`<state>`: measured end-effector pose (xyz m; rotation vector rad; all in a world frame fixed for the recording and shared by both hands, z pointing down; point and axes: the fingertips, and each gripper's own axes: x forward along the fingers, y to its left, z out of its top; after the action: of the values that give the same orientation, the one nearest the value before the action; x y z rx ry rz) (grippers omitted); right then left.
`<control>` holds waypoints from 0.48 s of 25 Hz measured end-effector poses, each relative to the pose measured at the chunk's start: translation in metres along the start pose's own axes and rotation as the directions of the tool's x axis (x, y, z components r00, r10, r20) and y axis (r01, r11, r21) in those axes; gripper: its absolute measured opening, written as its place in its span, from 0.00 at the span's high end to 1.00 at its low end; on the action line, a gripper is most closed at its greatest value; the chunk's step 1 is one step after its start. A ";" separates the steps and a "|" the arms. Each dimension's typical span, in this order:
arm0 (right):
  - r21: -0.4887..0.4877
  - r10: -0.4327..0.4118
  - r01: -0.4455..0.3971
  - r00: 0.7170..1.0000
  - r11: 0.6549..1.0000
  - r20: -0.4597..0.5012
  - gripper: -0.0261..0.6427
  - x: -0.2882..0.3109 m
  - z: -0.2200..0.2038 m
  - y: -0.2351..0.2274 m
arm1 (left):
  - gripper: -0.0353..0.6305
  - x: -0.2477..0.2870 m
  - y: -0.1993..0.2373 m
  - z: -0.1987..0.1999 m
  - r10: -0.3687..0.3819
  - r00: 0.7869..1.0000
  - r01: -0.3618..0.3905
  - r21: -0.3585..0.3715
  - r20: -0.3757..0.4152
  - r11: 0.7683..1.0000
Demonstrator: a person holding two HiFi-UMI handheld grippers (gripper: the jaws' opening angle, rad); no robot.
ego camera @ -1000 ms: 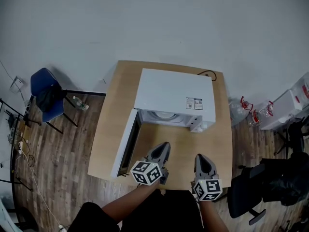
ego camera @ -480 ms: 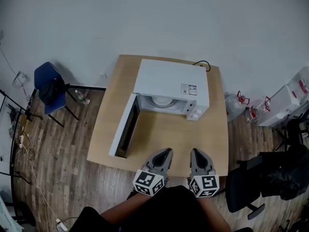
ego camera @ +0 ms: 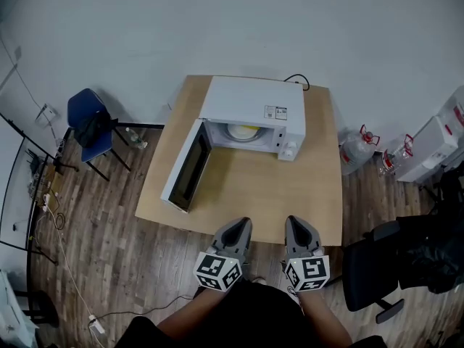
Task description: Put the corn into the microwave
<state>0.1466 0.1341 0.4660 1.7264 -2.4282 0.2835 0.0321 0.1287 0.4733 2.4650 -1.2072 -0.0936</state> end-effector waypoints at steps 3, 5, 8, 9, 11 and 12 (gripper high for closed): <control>-0.013 0.007 -0.007 1.000 1.000 -0.001 0.87 -0.021 -0.007 0.000 | 0.92 -0.017 -0.008 -0.008 0.026 1.000 -0.026 0.012 -0.003 1.000; -0.027 0.007 -0.007 1.000 1.000 -0.002 0.87 -0.034 -0.012 0.000 | 0.92 -0.023 -0.019 -0.013 0.022 1.000 -0.021 0.018 -0.009 1.000; -0.042 -0.004 0.004 1.000 0.999 0.008 0.87 -0.048 -0.012 -0.003 | 0.92 -0.029 -0.035 -0.013 0.021 1.000 -0.021 0.038 0.001 0.999; -0.044 -0.008 0.009 1.000 0.999 0.013 0.87 -0.051 -0.011 -0.004 | 0.92 -0.030 -0.040 -0.013 0.022 1.000 -0.022 0.055 0.004 0.998; -0.049 -0.010 0.012 1.000 0.999 0.022 0.87 -0.056 -0.008 -0.004 | 0.92 -0.032 -0.053 -0.016 0.013 1.000 -0.013 0.095 -0.001 0.995; -0.052 -0.009 0.011 1.000 0.999 0.025 0.87 -0.059 -0.007 -0.004 | 0.92 -0.034 -0.059 -0.018 0.004 1.000 -0.003 0.108 -0.008 0.994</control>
<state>0.1698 0.1882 0.4595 1.7297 -2.4209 0.1967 0.0588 0.1925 0.4641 2.5529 -1.2438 -0.0183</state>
